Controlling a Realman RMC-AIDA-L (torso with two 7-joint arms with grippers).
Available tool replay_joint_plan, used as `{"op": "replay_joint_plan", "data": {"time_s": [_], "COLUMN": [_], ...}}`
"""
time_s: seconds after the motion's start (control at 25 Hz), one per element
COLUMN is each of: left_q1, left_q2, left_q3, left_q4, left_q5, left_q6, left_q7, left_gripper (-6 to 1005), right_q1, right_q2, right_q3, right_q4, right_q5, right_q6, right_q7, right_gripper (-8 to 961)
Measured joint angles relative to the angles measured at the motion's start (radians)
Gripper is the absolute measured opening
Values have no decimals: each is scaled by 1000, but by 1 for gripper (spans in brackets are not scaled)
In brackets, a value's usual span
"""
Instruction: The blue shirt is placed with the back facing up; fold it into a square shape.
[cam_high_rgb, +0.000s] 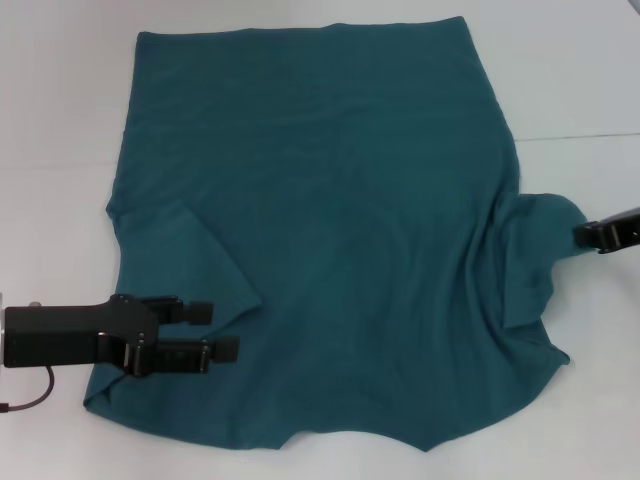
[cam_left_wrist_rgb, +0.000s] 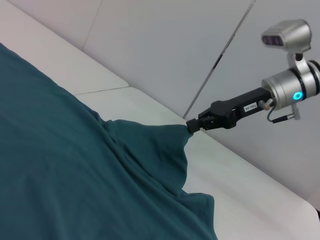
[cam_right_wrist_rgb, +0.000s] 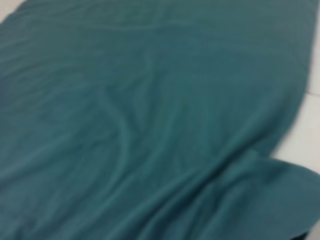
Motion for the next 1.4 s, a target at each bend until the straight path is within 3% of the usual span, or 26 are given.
{"op": "replay_joint_plan", "data": {"time_s": [0.8,1.08,1.32,1.4], "left_q1": [10,15,18,18], "left_q2": [-1,-1,-2,-2], "left_q3": [-2,-3,-4,-4], "left_q4": [0,0,0,0], "left_q5": [-1,-1,-1,-1], "left_q6": [-12,-18,-52,-57], "left_q7": [7,9,4,2], "left_gripper": [841,841,841,841], "right_q1": [17,19,15,13], "right_q2": [1,0,-2,-3], "right_q3": [-437,-446,-432,-430], "right_q4": [-78,-71,-68,-68], "right_q5": [20,65,99,103], "right_q6": [18,26,34,34], "right_q7": [5,10,22,22], "right_gripper": [3,3,78,211]}}
